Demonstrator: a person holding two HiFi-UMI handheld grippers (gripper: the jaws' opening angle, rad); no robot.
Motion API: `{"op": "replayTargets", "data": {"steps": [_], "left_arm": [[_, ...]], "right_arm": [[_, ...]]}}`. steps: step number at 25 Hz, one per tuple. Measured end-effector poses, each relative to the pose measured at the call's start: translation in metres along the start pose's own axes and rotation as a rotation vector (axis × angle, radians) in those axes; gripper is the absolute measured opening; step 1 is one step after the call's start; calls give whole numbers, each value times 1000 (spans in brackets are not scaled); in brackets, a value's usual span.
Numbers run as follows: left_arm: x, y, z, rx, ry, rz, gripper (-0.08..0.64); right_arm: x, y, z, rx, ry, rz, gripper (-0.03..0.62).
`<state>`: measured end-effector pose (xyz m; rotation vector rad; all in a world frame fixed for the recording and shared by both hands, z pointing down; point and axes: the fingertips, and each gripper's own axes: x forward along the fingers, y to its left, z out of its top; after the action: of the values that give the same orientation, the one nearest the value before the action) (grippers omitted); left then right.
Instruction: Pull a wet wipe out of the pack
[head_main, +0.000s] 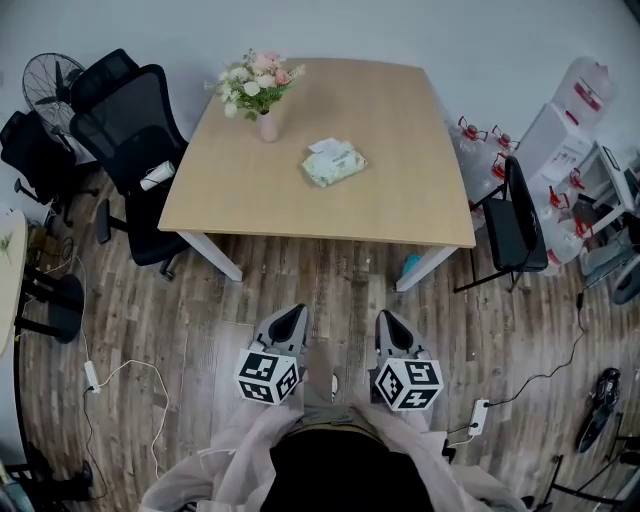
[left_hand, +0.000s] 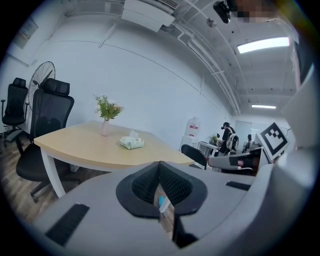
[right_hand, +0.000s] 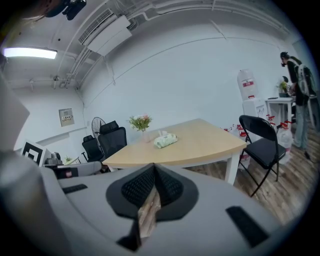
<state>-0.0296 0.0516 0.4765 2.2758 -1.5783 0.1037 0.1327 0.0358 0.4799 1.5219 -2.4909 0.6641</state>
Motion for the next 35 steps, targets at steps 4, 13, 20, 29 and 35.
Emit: {"op": "replayTargets", "data": {"steps": [4, 13, 20, 29, 35], "left_arm": [[6, 2, 1, -2, 2, 5, 9], [37, 18, 11, -8, -1, 9, 9], [72, 31, 26, -10, 4, -3, 9], [116, 59, 54, -3, 9, -6, 9], [145, 76, 74, -10, 6, -9, 9]], "right_arm": [[6, -1, 0, 5, 6, 7, 12], [37, -13, 14, 0, 14, 1, 12], [69, -23, 29, 2, 26, -1, 12], [118, -29, 60, -1, 34, -2, 12], [152, -26, 80, -8, 44, 15, 12]]}}
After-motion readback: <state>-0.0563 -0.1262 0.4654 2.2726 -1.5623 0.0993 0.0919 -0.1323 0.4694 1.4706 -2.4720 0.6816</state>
